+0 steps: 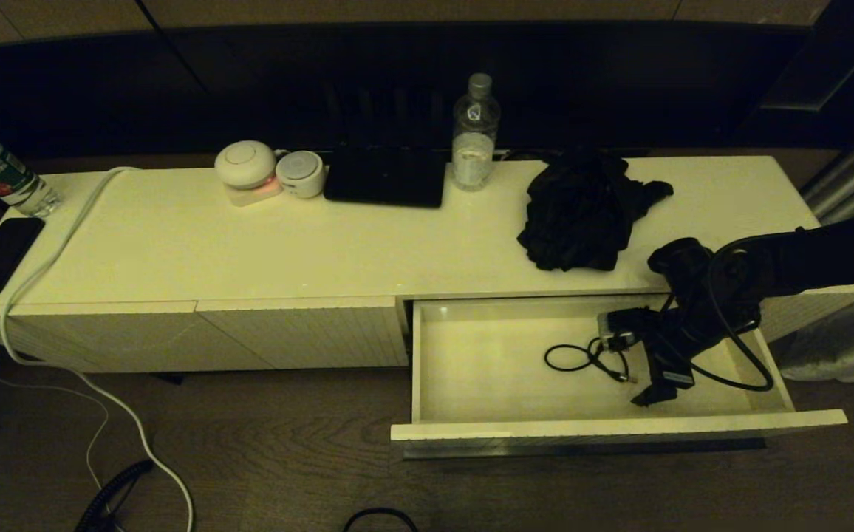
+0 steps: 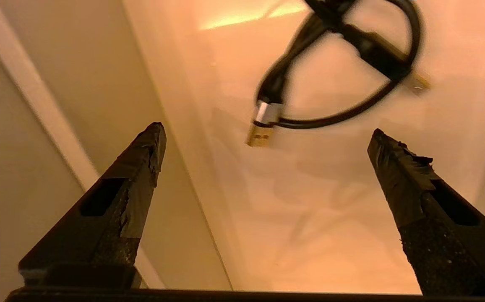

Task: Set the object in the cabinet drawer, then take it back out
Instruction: Take the data cable out of the drawer and put it on the table

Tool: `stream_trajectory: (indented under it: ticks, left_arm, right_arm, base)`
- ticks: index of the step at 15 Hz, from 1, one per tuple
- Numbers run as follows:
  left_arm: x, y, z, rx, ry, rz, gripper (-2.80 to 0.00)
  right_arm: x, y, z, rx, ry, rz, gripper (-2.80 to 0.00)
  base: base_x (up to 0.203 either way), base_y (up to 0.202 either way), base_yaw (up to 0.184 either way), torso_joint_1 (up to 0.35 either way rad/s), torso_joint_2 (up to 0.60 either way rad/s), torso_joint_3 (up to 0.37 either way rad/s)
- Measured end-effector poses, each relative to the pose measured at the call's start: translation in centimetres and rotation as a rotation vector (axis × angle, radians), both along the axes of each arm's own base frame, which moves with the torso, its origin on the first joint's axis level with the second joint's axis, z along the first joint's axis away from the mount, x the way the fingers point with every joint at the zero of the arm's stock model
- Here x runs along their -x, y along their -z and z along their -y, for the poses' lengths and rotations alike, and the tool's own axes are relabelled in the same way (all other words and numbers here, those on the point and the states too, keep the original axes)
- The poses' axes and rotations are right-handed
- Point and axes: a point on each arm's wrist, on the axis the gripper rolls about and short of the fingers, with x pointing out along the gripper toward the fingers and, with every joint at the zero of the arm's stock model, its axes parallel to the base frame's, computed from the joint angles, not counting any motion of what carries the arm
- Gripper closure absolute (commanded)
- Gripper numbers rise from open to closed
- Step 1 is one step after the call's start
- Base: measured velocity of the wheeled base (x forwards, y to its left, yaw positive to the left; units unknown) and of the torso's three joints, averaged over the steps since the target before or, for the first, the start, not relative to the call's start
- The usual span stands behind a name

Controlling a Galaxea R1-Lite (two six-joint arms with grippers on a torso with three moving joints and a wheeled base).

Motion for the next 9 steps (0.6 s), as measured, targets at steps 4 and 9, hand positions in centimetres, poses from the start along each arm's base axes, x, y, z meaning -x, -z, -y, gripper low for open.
stream_trajectory:
  ticks: [4, 9]
  left_arm:
    - [0.0, 0.0, 0.0, -0.001, 0.0, 0.0, 0.0]
    - [0.0, 0.0, 0.0, 0.0, -0.001, 0.0, 0.0]
  right_arm:
    - [-0.34, -0.49, 0.22, -0.003, 0.005, 0.024, -2.8]
    - [-0.67, -0.74, 0.31, -0.005, 0.008, 0.039, -2.8]
  base:
    - [0.0, 0.0, 0.0, 0.0, 0.0, 0.0]
    - [0.0, 0.0, 0.0, 0.0, 0.0, 0.0]
